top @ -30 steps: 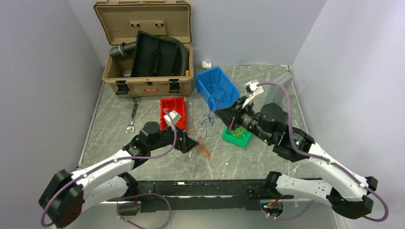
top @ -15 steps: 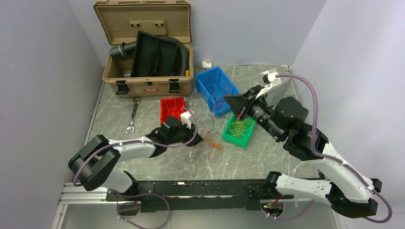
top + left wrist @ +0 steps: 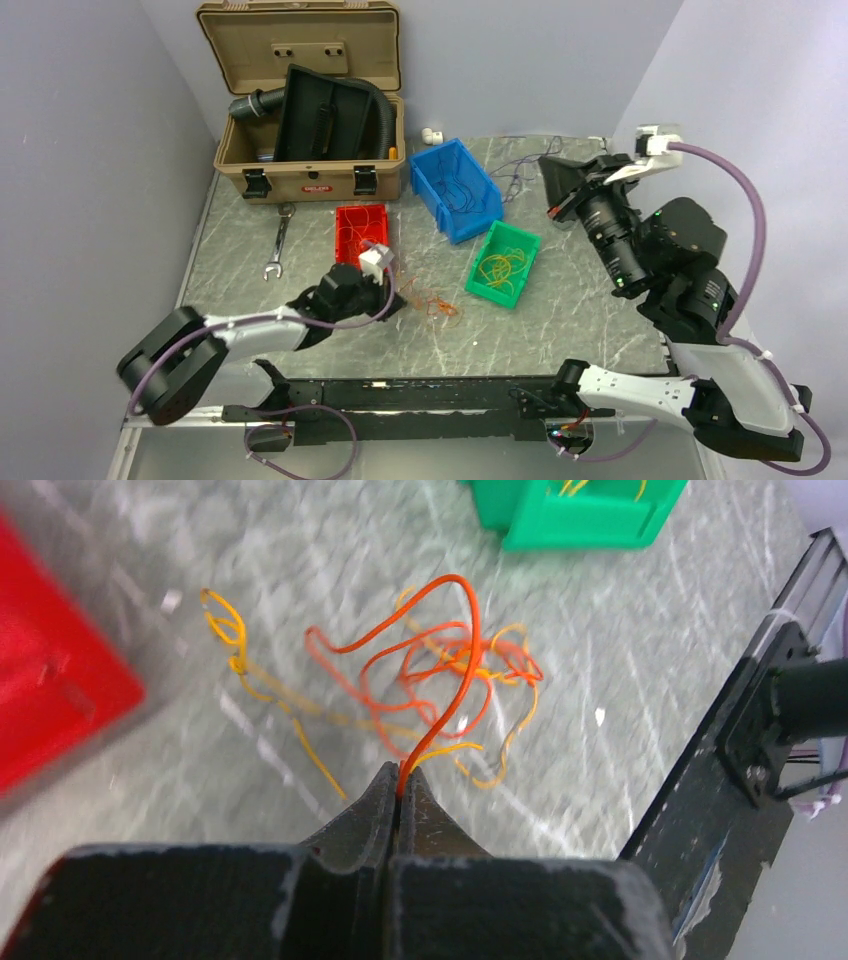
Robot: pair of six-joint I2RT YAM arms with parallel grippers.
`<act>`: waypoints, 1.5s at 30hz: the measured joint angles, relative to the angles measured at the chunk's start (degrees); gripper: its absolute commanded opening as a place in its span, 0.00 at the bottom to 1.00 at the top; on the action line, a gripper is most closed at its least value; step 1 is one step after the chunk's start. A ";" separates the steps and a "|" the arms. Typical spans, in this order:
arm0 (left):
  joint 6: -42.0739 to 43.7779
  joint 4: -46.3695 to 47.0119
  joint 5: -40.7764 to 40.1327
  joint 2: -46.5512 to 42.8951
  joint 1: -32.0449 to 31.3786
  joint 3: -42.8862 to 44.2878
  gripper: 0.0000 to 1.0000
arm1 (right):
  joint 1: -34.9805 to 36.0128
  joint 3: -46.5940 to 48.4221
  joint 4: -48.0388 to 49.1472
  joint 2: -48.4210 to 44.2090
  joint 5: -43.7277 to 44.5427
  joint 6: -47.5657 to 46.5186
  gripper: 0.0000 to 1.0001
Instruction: Untangle the cables
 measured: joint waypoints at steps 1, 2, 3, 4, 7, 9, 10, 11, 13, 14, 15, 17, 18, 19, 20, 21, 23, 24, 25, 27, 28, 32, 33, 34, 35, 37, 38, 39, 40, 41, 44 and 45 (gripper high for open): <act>-0.26 -0.02 -0.55 -2.47 -0.02 -2.49 0.00 | 0.00 0.92 0.15 0.20 1.36 -1.03 0.00; -0.35 -0.61 -1.20 -5.16 -0.04 -4.74 0.00 | 0.00 1.73 0.35 0.26 2.43 -1.99 0.00; -0.50 -2.14 -1.97 -7.91 -0.04 -6.40 0.00 | 0.00 2.27 0.70 0.48 3.21 -2.73 0.00; -0.52 -3.67 -2.40 -9.88 -0.04 -7.10 0.00 | 0.00 2.93 1.09 0.74 4.33 -3.69 0.00; -0.39 -9.16 -4.17 -15.96 -0.04 -7.15 0.00 | 0.00 3.96 2.80 2.29 6.51 -6.12 0.00; -0.20 -12.17 -4.96 -20.48 -0.07 -7.15 0.00 | -0.07 3.98 3.61 3.91 7.52 -7.32 0.00; -0.17 -13.42 -5.20 -22.56 -0.11 -7.15 0.00 | -0.24 4.00 4.20 5.35 8.04 -8.02 0.00; -0.15 -14.47 -5.46 -24.28 -0.13 -7.15 0.00 | -0.35 3.98 4.52 6.62 8.39 -8.39 0.00; -0.04 -16.98 -5.90 -27.61 -0.15 -6.86 0.00 | -0.92 4.00 4.94 10.23 8.83 -8.94 0.00; 0.13 -18.82 -6.23 -29.22 -0.15 -6.34 0.00 | -1.38 4.00 5.01 12.00 8.83 -9.01 0.00; 0.35 -20.11 -6.38 -30.21 -0.15 -5.79 0.00 | -1.75 4.00 5.11 13.46 8.76 -8.98 0.00; 0.68 -22.86 -6.45 -31.65 -0.15 -4.22 0.00 | -3.15 3.67 5.18 17.40 7.45 -8.81 0.00; 0.87 -24.04 -6.45 -32.22 -0.15 -3.37 0.00 | -4.13 3.39 5.18 19.21 6.60 -8.55 0.00; 1.07 -25.16 -6.45 -32.74 -0.17 -2.56 0.00 | -5.18 3.08 5.16 20.74 5.51 -8.24 0.00; 1.36 -26.34 -6.45 -33.42 -0.17 -1.70 0.00 | -6.19 2.82 5.18 21.99 4.63 -7.82 0.00; 1.53 -27.28 -6.45 -33.99 -0.15 -1.07 0.00 | -6.97 2.73 5.16 22.88 3.89 -7.48 0.00; 2.03 -29.03 -6.49 -35.28 -0.15 -0.24 0.00 | -8.72 2.73 5.49 24.59 1.95 -6.67 0.00; 2.25 -29.97 -6.62 -35.91 -0.15 0.07 0.00 | -9.57 2.73 5.68 25.24 1.01 -6.34 0.00; 2.36 -30.56 -6.69 -36.37 -0.15 0.17 0.00 | -10.40 2.78 6.03 25.92 0.35 -5.88 0.00; 2.54 -31.76 -6.86 -37.35 -0.15 0.24 0.00 | -11.87 3.34 6.27 27.50 -1.07 -5.27 0.00; 2.58 -32.26 -6.86 -37.73 -0.17 0.24 0.00 | -12.92 3.89 6.47 28.68 -2.03 -4.83 0.00; 2.62 -33.16 -6.86 -38.21 -0.17 0.24 0.00 | -16.37 4.66 6.91 32.85 -4.83 -3.37 0.00; 2.62 -33.46 -6.86 -38.23 -0.17 0.24 0.00 | -16.98 4.63 6.97 33.94 -5.22 -3.06 0.00; 2.69 -33.77 -6.84 -38.21 -0.17 0.24 0.00 | -17.59 4.63 6.99 35.19 -5.55 -2.86 0.00; 2.78 -33.97 -6.84 -38.25 -0.17 0.24 0.00 | -17.90 4.63 6.99 36.02 -5.64 -2.71 0.00; 2.97 -34.64 -6.84 -38.45 -0.17 0.24 0.00 | -18.25 4.63 7.02 37.62 -5.77 -2.71 0.00; 3.21 -35.12 -6.86 -38.62 -0.17 0.26 0.00 | -18.45 4.57 7.10 38.42 -5.92 -2.71 0.00; 3.43 -35.54 -6.86 -38.88 -0.15 0.31 0.00 | -18.69 4.57 7.13 38.95 -6.12 -2.71 0.00; 3.65 -36.09 -6.86 -39.10 -0.17 0.46 0.00 | -18.82 4.57 7.39 39.58 -6.51 -2.71 0.00; 3.80 -36.54 -6.86 -39.32 -0.17 0.68 0.00 | -19.02 4.57 7.54 40.06 -6.71 -2.71 0.00; 3.93 -37.46 -6.88 -39.85 -0.17 1.46 0.00 | -20.22 4.90 7.80 42.18 -8.02 -2.51 0.00; 3.96 -37.70 -6.88 -40.06 -0.17 1.73 0.00 | -20.68 5.31 7.80 43.30 -8.39 -2.40 0.00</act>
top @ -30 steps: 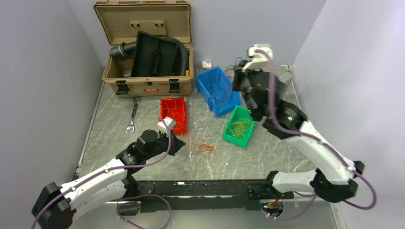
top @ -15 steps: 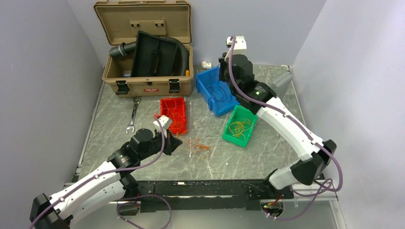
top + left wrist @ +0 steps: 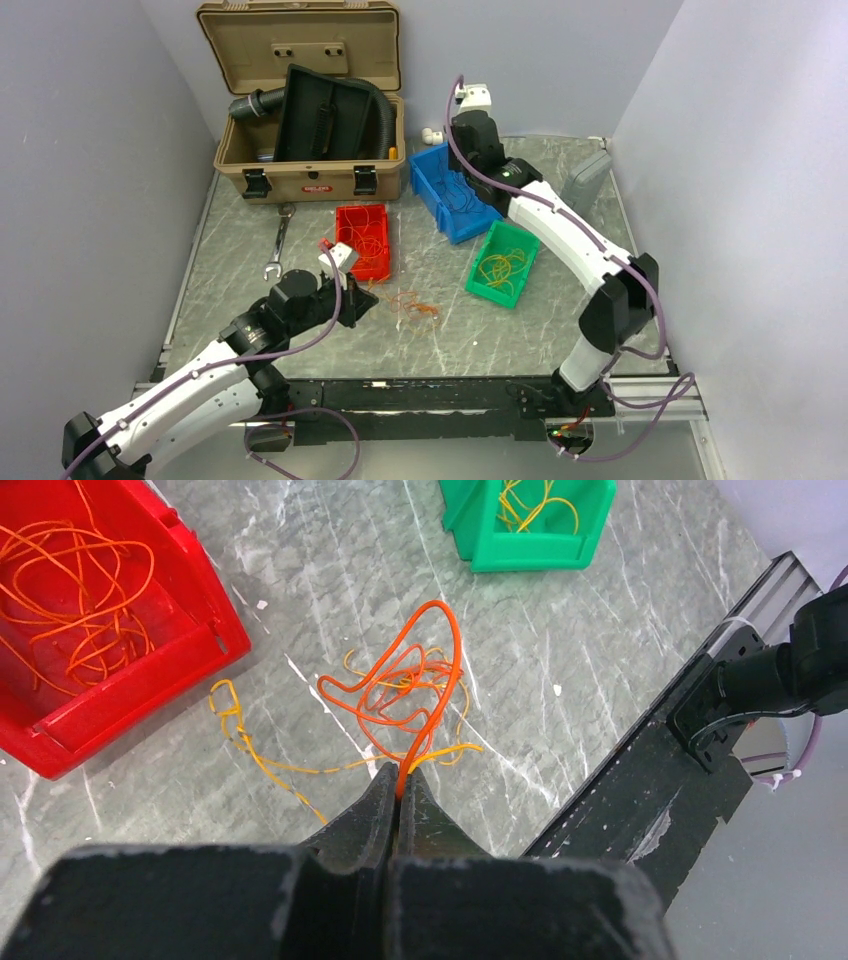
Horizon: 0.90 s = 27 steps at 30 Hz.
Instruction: Untangle the cables
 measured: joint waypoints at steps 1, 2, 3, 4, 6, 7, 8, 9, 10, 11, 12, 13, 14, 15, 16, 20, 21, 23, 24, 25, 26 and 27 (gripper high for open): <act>0.00 -0.11 0.00 -0.07 0.00 0.13 0.00 | -0.37 0.42 0.07 1.16 -0.48 0.11 0.00; 0.02 -0.17 0.02 -0.13 0.00 0.24 0.00 | -0.66 0.70 0.02 2.32 -0.90 0.35 0.00; 0.02 -0.24 0.02 -0.13 0.02 0.33 0.00 | -0.92 0.79 0.00 3.50 -1.18 0.57 0.00; 0.02 -0.37 0.02 -0.11 0.00 0.35 0.00 | -1.14 0.79 -0.13 4.37 -1.44 0.96 0.27; 0.02 -0.66 0.02 -0.11 0.00 0.35 0.00 | -1.64 0.79 -1.09 6.29 -2.62 2.40 0.68; 0.04 -0.76 0.02 -0.11 0.02 0.37 0.00 | -1.86 0.79 -1.75 7.15 -2.91 3.13 0.71; 0.09 -0.81 0.04 -0.11 0.00 0.37 0.00 | -1.97 0.79 -2.51 7.61 -3.26 3.65 0.72; 0.13 -0.83 0.04 -0.11 0.00 0.44 0.00 | -2.08 0.79 -3.91 8.02 -3.89 4.00 0.72; 0.22 -0.81 0.04 -0.09 0.00 0.48 0.00 | -2.10 0.79 -4.81 8.13 -4.31 4.26 0.72; 0.37 -0.85 0.04 -0.07 0.00 0.55 0.00 | -2.10 0.68 -5.62 8.04 -5.18 4.59 0.71; 0.55 -0.87 0.04 0.02 0.00 0.70 0.00 | -2.10 0.17 -5.75 7.45 -6.03 4.81 0.71; 0.90 -0.92 0.07 0.13 0.00 0.92 0.00 | -2.10 -0.63 -5.75 6.56 -7.17 4.85 0.70; 0.98 -1.01 0.07 0.28 0.00 1.25 0.00 | -2.05 -2.58 -5.51 4.66 -8.98 4.90 0.70; 1.14 -1.03 0.07 0.35 0.00 1.53 0.00 | -1.99 -4.33 -5.55 2.78 -10.38 4.90 0.70; 1.20 -1.03 0.07 0.39 0.00 1.81 0.00 | -1.77 -6.95 -5.55 -0.04 -12.41 4.94 0.69; 1.38 -1.03 0.11 0.37 0.00 2.71 0.00 | 0.13 -16.94 -5.14 -12.41 -19.85 5.62 0.63; 1.38 -1.03 0.13 0.37 0.00 2.78 0.00 | 1.29 -19.45 -4.57 -15.32 -21.38 6.03 0.62; 1.40 -1.01 0.15 0.37 0.00 2.80 0.00 | 5.07 -25.16 -3.32 -20.59 -23.65 6.64 0.62; 1.40 -1.01 0.15 0.35 0.00 2.80 0.00 | 7.52 -27.98 -2.67 -22.49 -24.35 7.06 0.62; 1.40 -1.01 0.15 0.28 0.00 2.80 0.00 | 10.05 -30.69 -2.14 -23.89 -24.98 7.58 0.62; 1.40 -1.01 0.15 0.24 0.00 2.80 0.00 | 12.31 -33.00 -1.70 -24.63 -25.46 8.00 0.62; 1.40 -1.01 0.15 0.04 0.00 2.80 0.00 | 14.16 -35.01 -1.09 -25.00 -25.77 8.37 0.62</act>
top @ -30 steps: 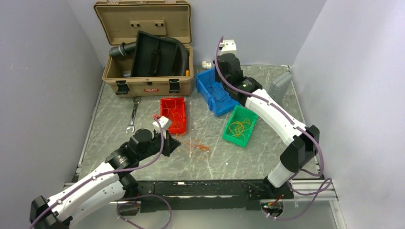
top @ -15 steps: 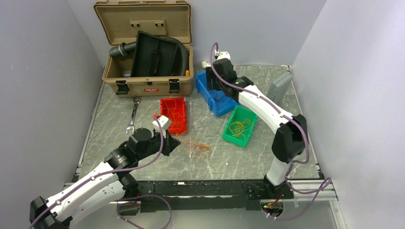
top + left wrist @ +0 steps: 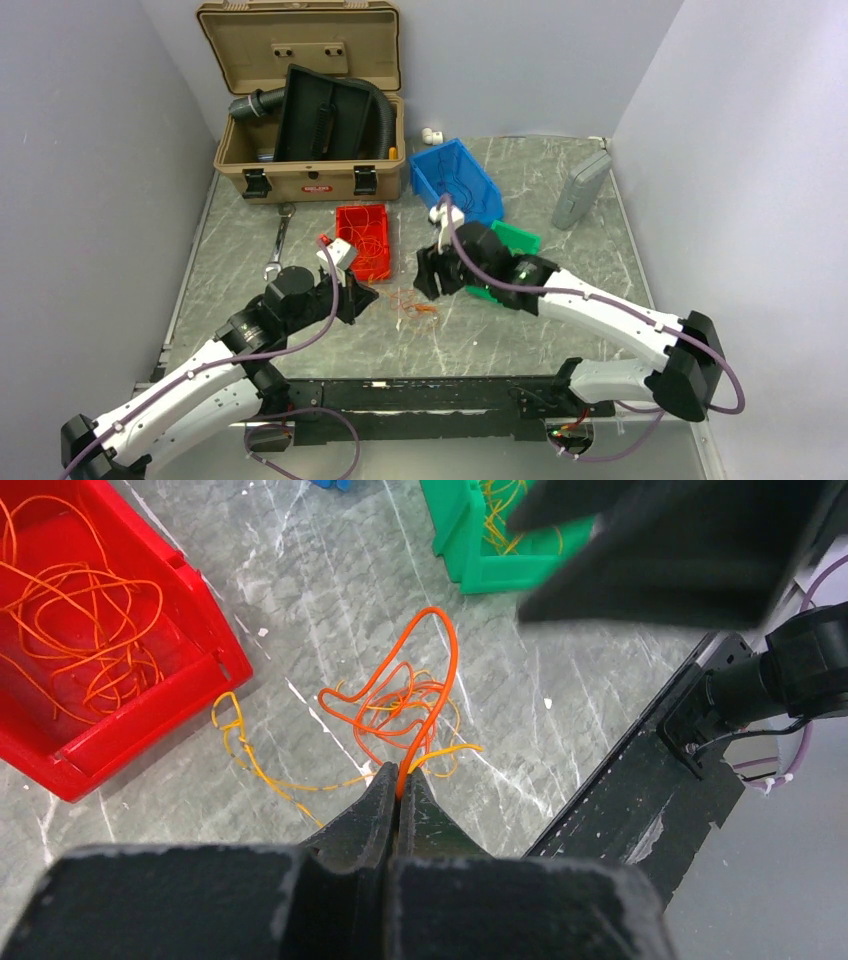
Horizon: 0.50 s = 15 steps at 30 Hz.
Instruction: Untangle the cables
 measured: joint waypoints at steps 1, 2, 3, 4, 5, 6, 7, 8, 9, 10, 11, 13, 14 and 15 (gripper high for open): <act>-0.02 0.00 -0.02 -0.13 0.00 0.00 0.00 | 1.99 -2.38 0.83 -0.13 -0.17 0.63 0.65; -0.02 0.04 -0.02 -0.44 0.00 0.00 0.00 | 3.52 -4.42 1.49 -0.11 -0.09 1.22 0.67; -0.02 0.02 -0.04 -0.68 0.00 0.00 0.00 | 4.76 -6.32 1.73 0.00 0.15 2.01 0.69; -0.04 0.04 -0.07 -0.94 0.02 0.00 0.00 | 5.60 -7.80 2.05 0.13 0.70 2.75 0.69; -0.04 0.07 -0.07 -1.25 0.00 0.00 0.00 | 6.10 -8.79 2.38 0.37 1.29 3.56 0.69; -0.04 0.11 -0.09 -1.46 0.00 0.00 0.00 | 6.32 -9.31 2.89 0.74 1.75 4.07 0.69; -0.07 0.13 -0.11 -1.68 0.00 0.00 0.00 | 6.51 -9.66 3.91 1.38 2.58 4.83 0.69; -0.09 0.15 -0.13 -1.84 0.02 0.00 0.00 | 6.71 -9.81 5.16 2.19 3.13 5.57 0.69; -0.15 0.15 -0.13 -1.92 0.00 0.00 0.00 | 6.84 -9.92 6.56 3.06 3.63 6.05 0.69; -0.22 0.17 -0.15 -1.95 0.00 0.00 0.00 | 6.99 -10.05 8.17 3.98 3.91 6.38 0.69; -0.26 0.15 -0.20 -1.92 0.00 0.00 0.00 | 7.13 -10.32 9.92 4.81 4.02 6.56 0.69; -0.28 0.15 -0.39 -1.92 0.00 -0.09 0.00 | 7.50 -10.97 13.55 6.29 3.76 6.47 0.71; -0.31 0.13 -0.59 -1.92 0.00 -0.13 0.00 | 7.78 -11.50 15.87 7.17 3.32 6.01 0.72; -0.33 0.13 -0.70 -1.92 0.00 -0.13 0.00 | 8.02 -11.93 18.01 8.07 2.54 5.38 0.73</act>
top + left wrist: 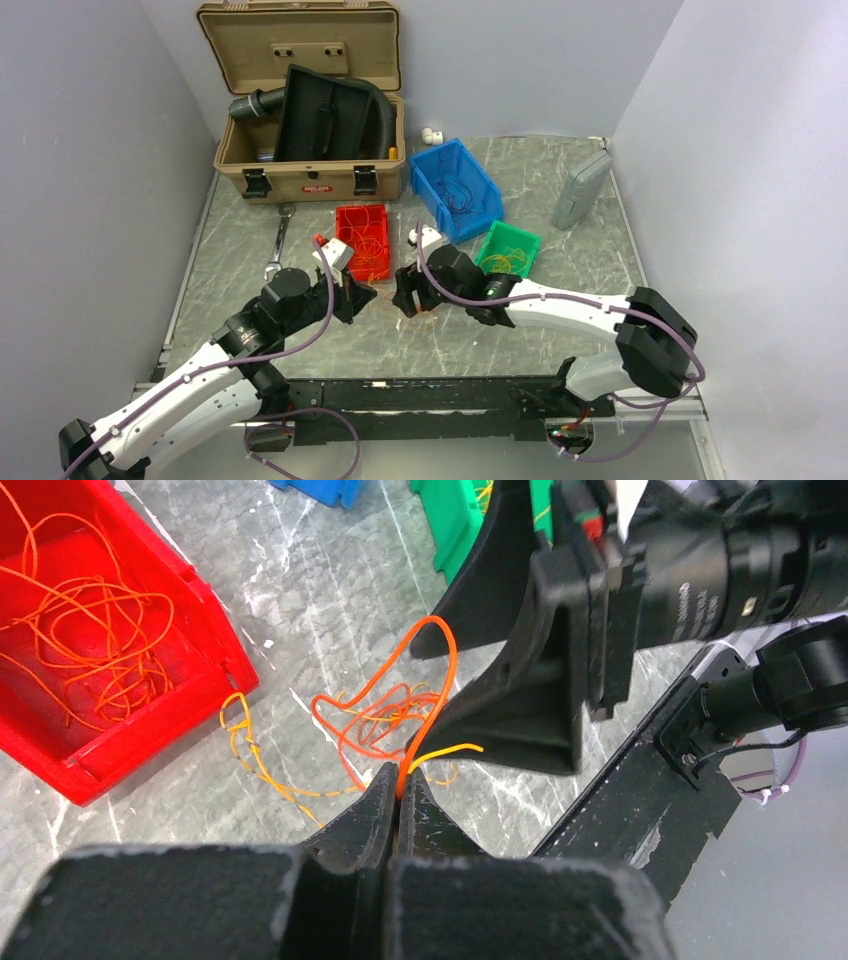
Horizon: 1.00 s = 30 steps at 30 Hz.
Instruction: Untangle the cables
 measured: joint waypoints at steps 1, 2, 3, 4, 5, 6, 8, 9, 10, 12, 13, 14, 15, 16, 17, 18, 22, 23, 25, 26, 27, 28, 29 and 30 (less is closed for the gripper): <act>-0.02 0.00 -0.24 0.00 0.00 0.00 0.00 | 0.22 -0.33 1.86 0.92 -0.66 -0.76 0.74; 0.00 0.00 -0.48 0.00 0.00 0.00 0.00 | 0.52 -0.55 3.69 1.90 -1.51 -1.77 0.75; 0.00 0.00 -0.57 0.00 0.02 0.00 0.00 | 0.81 -0.61 5.20 2.89 -2.14 -2.75 0.75; 0.02 -0.07 -0.79 0.00 0.00 0.00 0.00 | 1.07 -0.61 6.67 3.80 -2.86 -3.87 0.75; 0.04 -0.15 -0.92 0.00 0.00 0.00 0.00 | 1.31 -0.61 7.78 4.44 -3.32 -4.76 0.75; 0.04 -0.22 -0.98 0.00 0.02 0.00 0.00 | 1.60 -0.61 8.94 5.07 -3.67 -5.64 0.75; 0.04 -0.44 -1.14 0.00 0.00 0.00 0.00 | 2.10 -0.61 11.02 5.95 -4.66 -7.37 0.75; 0.04 -0.63 -1.22 0.00 0.00 0.00 0.00 | 2.25 -0.61 11.91 6.12 -4.96 -8.07 0.75; 0.04 -0.85 -1.36 0.00 0.00 0.00 0.00 | 2.40 -0.61 12.66 6.19 -5.31 -8.66 0.75; 0.04 -1.25 -1.49 0.00 0.00 0.02 0.00 | 2.51 -0.61 14.10 6.19 -5.79 -9.51 0.62; 0.02 -1.36 -1.51 0.00 0.02 0.02 0.00 | 2.60 -0.61 14.64 6.19 -5.75 -9.86 0.50; 0.02 -1.46 -1.49 -0.02 0.00 0.04 0.00 | 2.62 -0.61 14.88 6.19 -5.53 -10.16 0.35; 0.02 -1.53 -1.49 -0.02 0.00 0.04 0.00 | 2.67 -0.61 14.93 6.19 -5.09 -10.14 0.23; 0.02 -1.79 -1.46 0.00 0.00 0.15 0.00 | 2.69 -0.61 14.91 6.19 -4.39 -10.14 0.14; 0.02 -1.99 -1.46 0.00 0.00 0.26 0.00 | 2.73 -0.61 14.84 6.21 -3.74 -9.62 0.06; 0.02 -2.21 -1.46 0.00 0.02 0.39 0.00 | 2.73 -0.61 14.84 6.21 -3.19 -9.90 0.00; 0.04 -2.56 -1.53 0.00 0.00 0.96 0.06 | 2.73 -1.25 15.06 5.79 -0.28 -8.66 0.00; 0.04 -2.56 -1.57 0.02 0.00 1.09 0.10 | 2.73 -2.01 15.12 5.16 0.70 -8.22 0.00; 0.07 -2.58 -1.92 0.09 0.00 1.33 0.27 | 2.73 -3.76 14.75 3.23 3.04 -7.32 0.00; 0.11 -2.56 -2.05 0.20 0.00 1.38 0.38 | 2.71 -4.48 13.94 1.86 4.22 -6.84 0.00; -0.09 -2.54 -2.32 0.39 0.02 1.40 0.47 | 2.71 -4.83 12.92 0.37 5.35 -6.45 0.00; 0.13 -2.56 -2.47 0.46 0.00 1.40 0.54 | 2.71 -4.90 12.15 -0.92 6.27 -6.14 0.00; -0.02 -2.54 -2.51 0.74 0.00 1.40 0.60 | 2.71 -4.90 11.28 -2.62 7.37 -5.77 0.00; -0.42 -2.47 -2.64 1.07 0.00 1.38 0.63 | 2.71 -4.74 10.25 -4.35 8.13 -5.51 0.00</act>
